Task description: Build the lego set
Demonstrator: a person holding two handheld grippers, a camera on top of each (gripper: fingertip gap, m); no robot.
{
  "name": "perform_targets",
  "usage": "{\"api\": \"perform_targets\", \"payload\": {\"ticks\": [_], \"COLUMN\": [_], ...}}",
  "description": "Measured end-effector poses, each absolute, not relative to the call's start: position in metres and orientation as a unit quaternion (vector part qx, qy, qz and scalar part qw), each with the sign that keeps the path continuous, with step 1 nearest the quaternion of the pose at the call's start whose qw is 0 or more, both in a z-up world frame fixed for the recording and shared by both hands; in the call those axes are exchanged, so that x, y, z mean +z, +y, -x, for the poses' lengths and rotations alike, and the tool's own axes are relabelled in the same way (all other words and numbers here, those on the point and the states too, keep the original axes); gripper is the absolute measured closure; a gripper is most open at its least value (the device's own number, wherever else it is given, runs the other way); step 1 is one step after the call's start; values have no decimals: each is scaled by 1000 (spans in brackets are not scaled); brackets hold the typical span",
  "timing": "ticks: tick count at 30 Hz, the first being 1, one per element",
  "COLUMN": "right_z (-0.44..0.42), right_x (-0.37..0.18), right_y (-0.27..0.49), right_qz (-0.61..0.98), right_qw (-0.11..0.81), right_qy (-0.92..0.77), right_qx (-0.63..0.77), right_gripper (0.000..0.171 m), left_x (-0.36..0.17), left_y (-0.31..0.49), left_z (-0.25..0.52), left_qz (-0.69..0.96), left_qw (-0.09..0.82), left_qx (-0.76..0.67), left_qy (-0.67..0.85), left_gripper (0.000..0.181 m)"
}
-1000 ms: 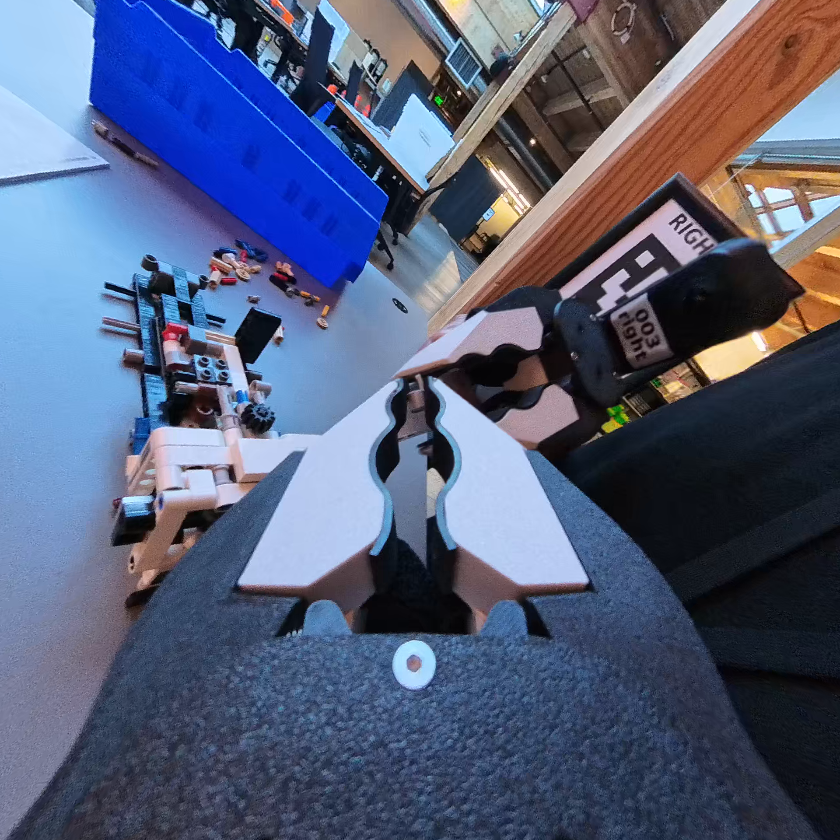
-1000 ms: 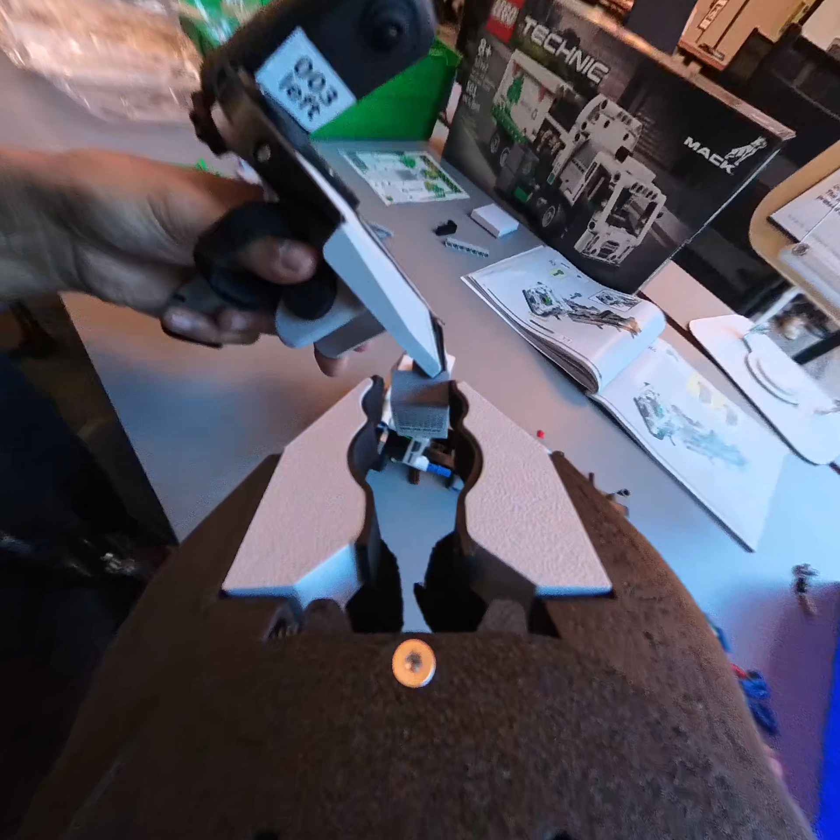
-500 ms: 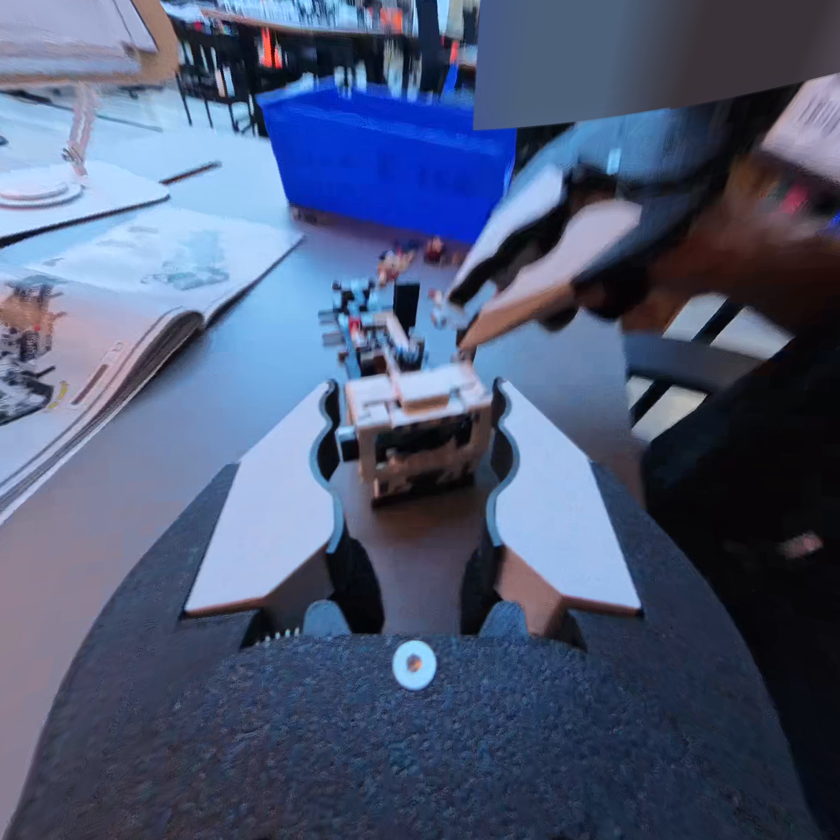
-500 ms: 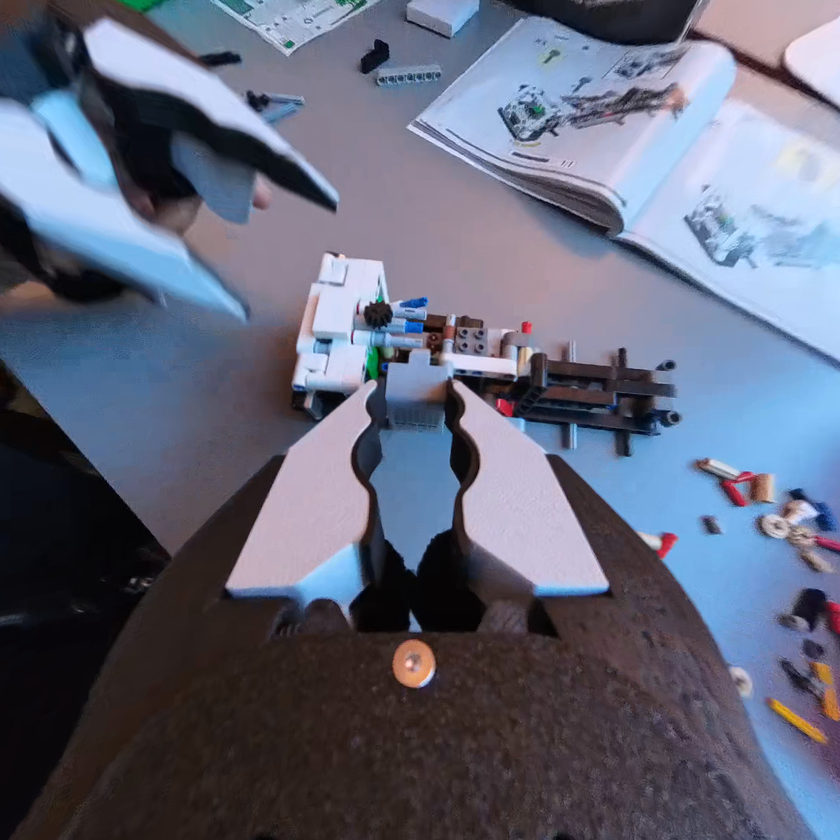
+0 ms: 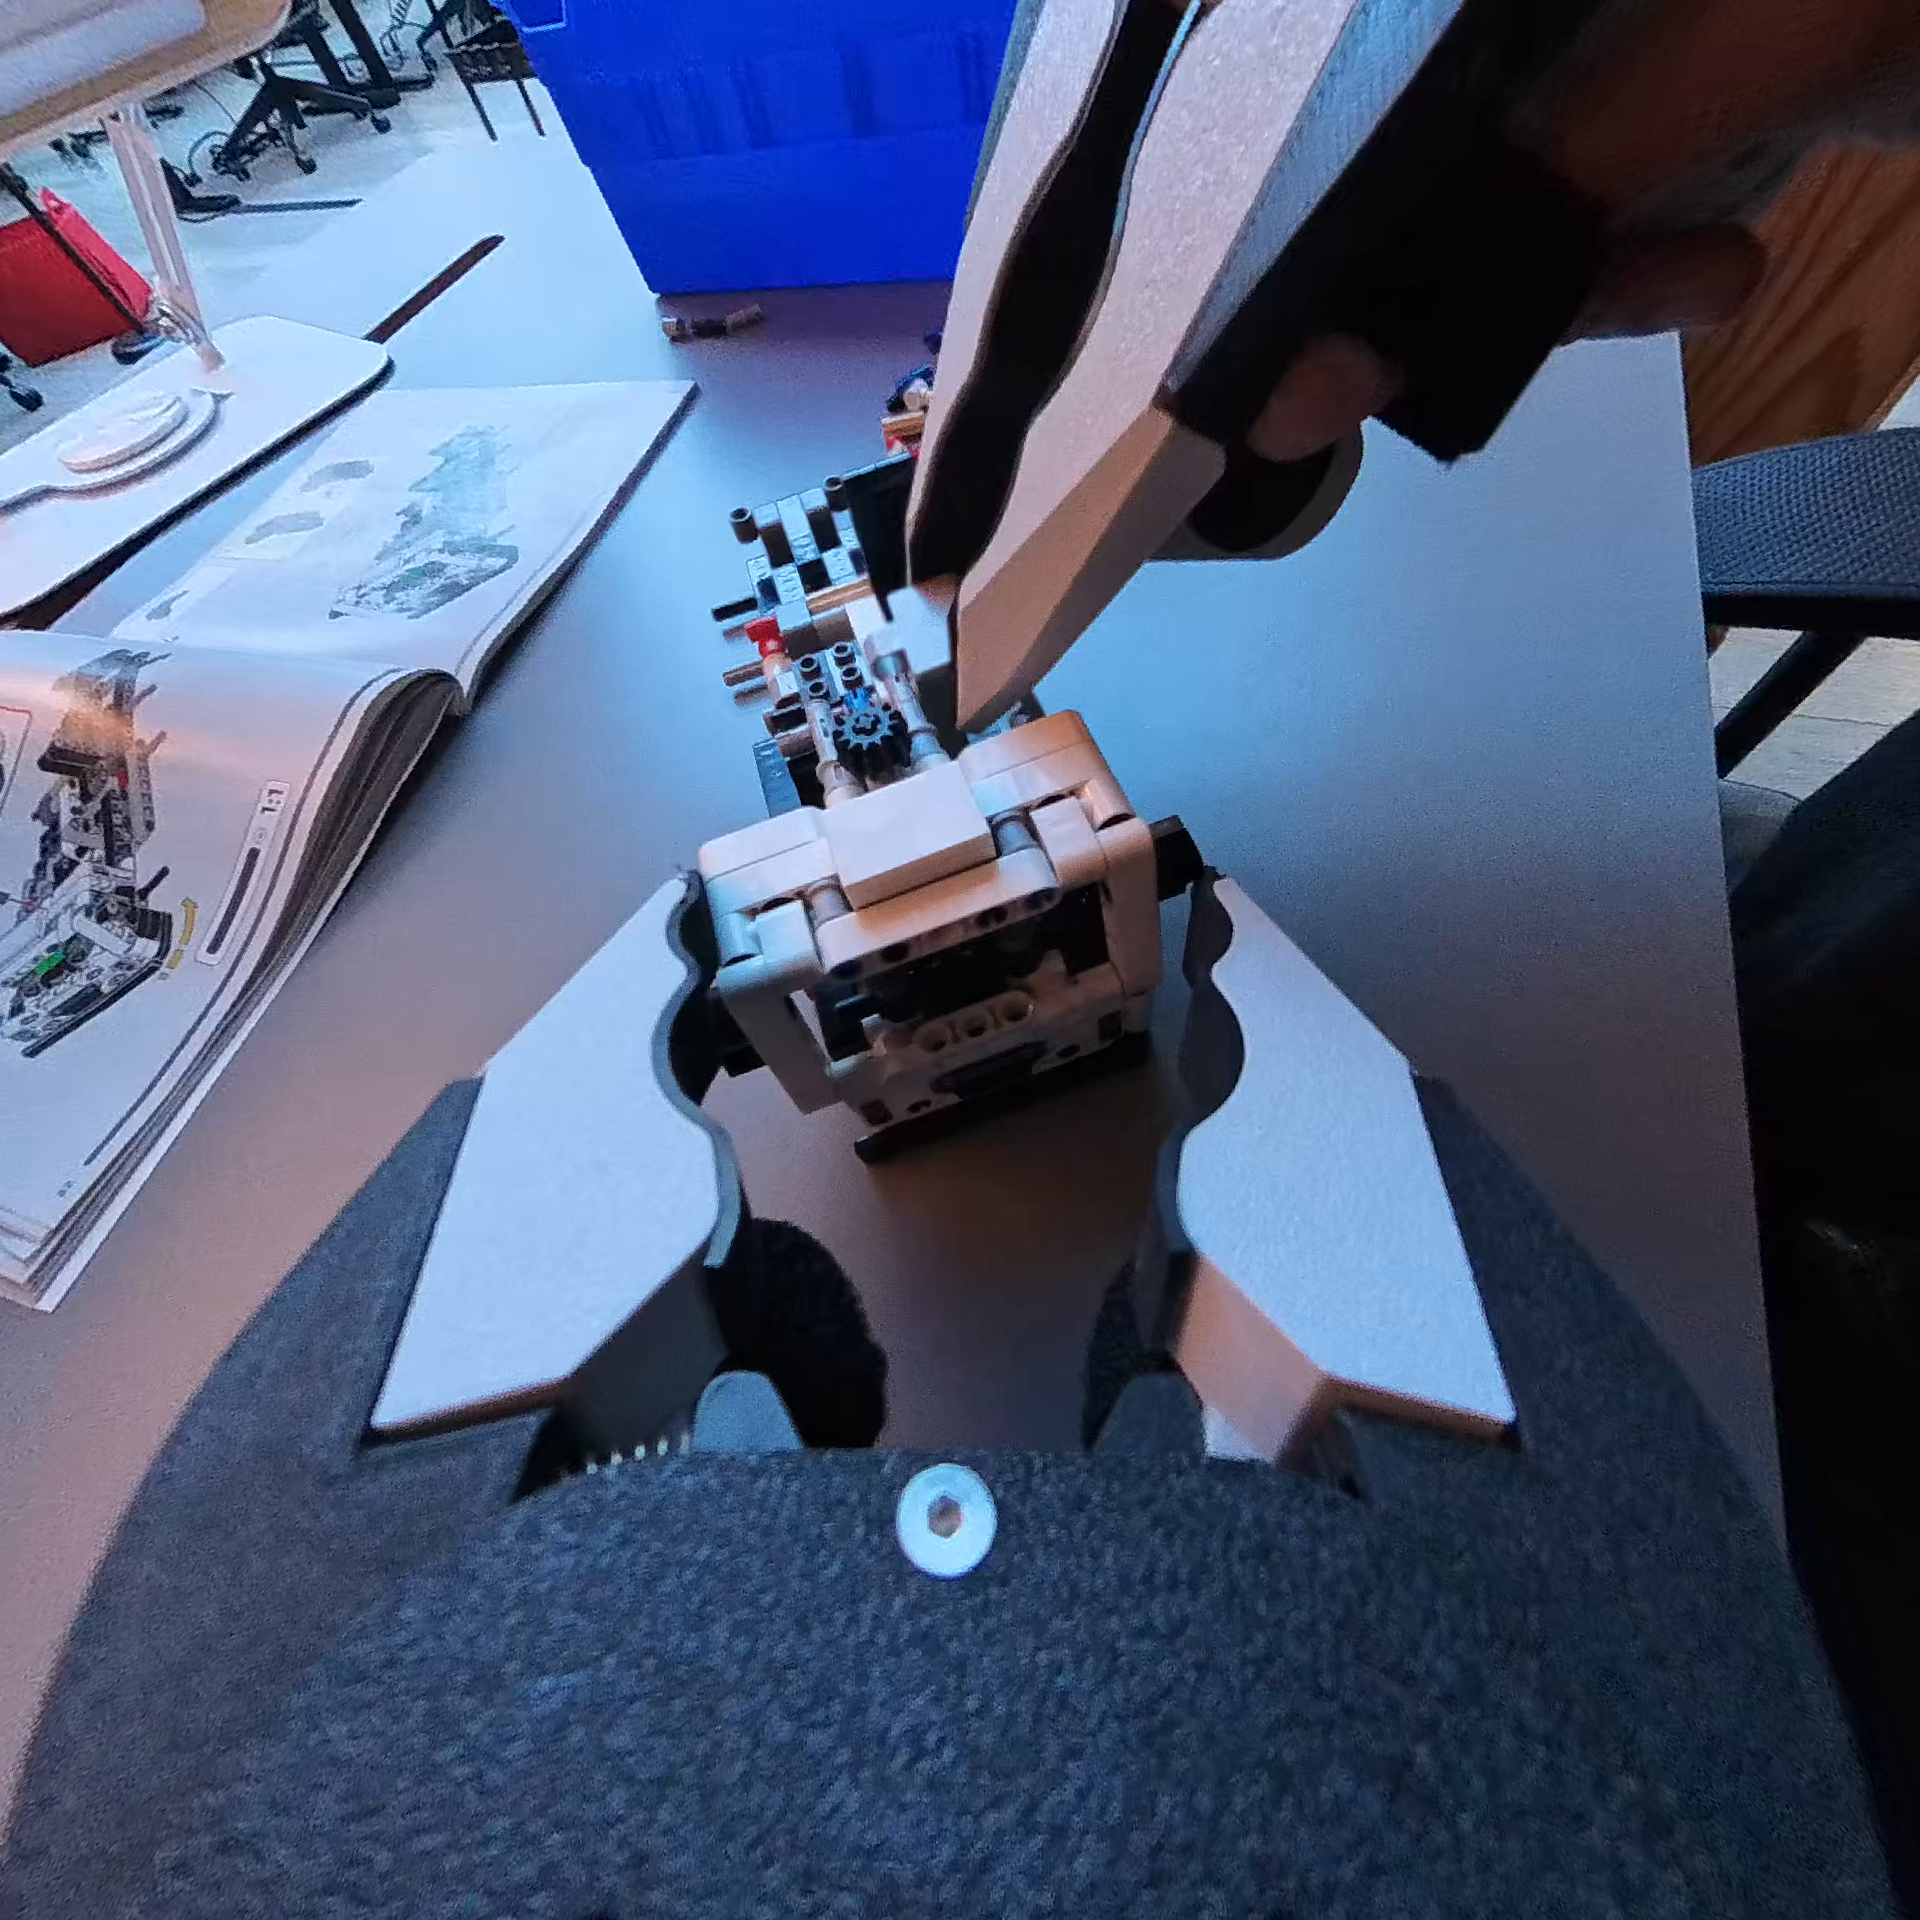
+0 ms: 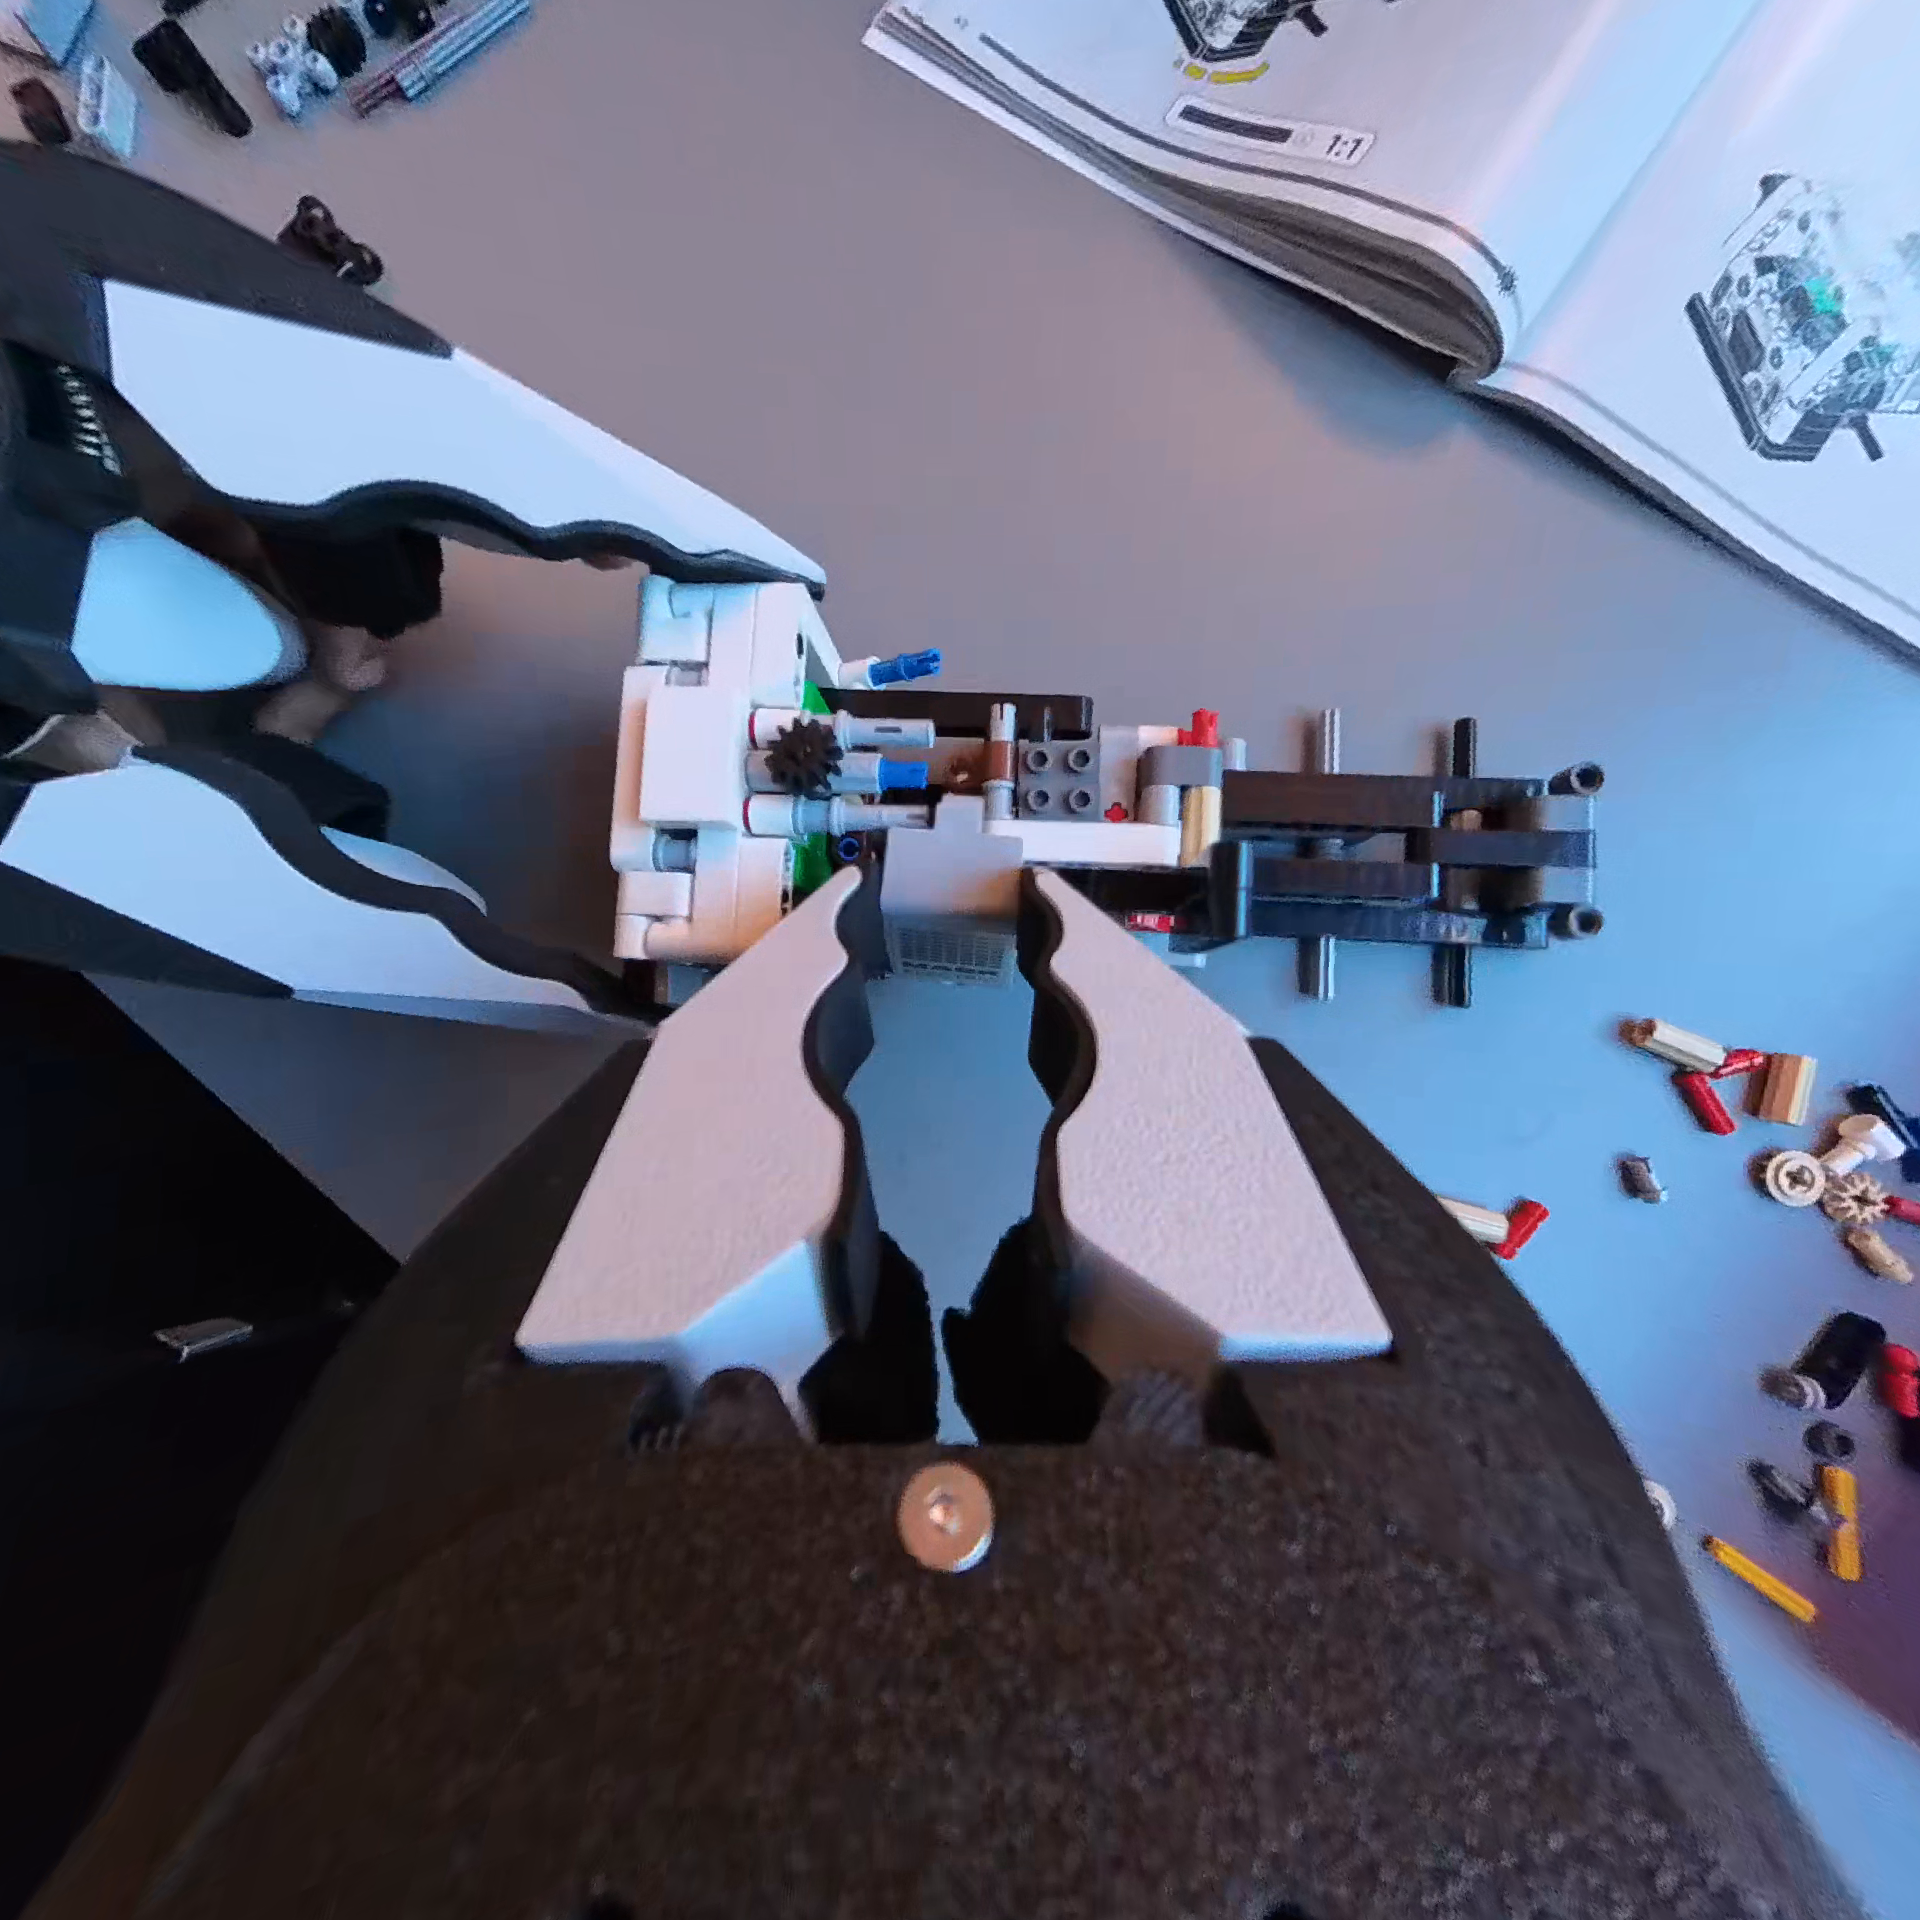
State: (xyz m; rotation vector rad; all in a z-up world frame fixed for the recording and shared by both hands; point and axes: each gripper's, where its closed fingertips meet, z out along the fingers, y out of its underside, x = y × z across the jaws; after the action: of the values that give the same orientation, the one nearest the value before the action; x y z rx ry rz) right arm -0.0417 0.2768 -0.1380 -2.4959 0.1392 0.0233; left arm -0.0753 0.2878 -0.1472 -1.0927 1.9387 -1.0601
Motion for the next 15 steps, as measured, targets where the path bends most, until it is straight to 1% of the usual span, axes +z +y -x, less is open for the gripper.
{"api": "perform_targets", "payload": {"ticks": [10, 15], "right_z": [42, 41], "right_x": [-140, -140], "right_y": [273, 271], "right_qz": [955, 968], "right_qw": [296, 250], "right_qy": [7, -5], "right_qx": [-16, -16], "right_gripper": [147, 147], "left_x": [-148, -148], "left_y": [287, 286], "left_z": [74, 73], "left_qz": [417, 418], "left_qw": [331, 336], "left_qx": [-407, -404], "left_qy": [742, 741], "left_gripper": [92, 92]}}
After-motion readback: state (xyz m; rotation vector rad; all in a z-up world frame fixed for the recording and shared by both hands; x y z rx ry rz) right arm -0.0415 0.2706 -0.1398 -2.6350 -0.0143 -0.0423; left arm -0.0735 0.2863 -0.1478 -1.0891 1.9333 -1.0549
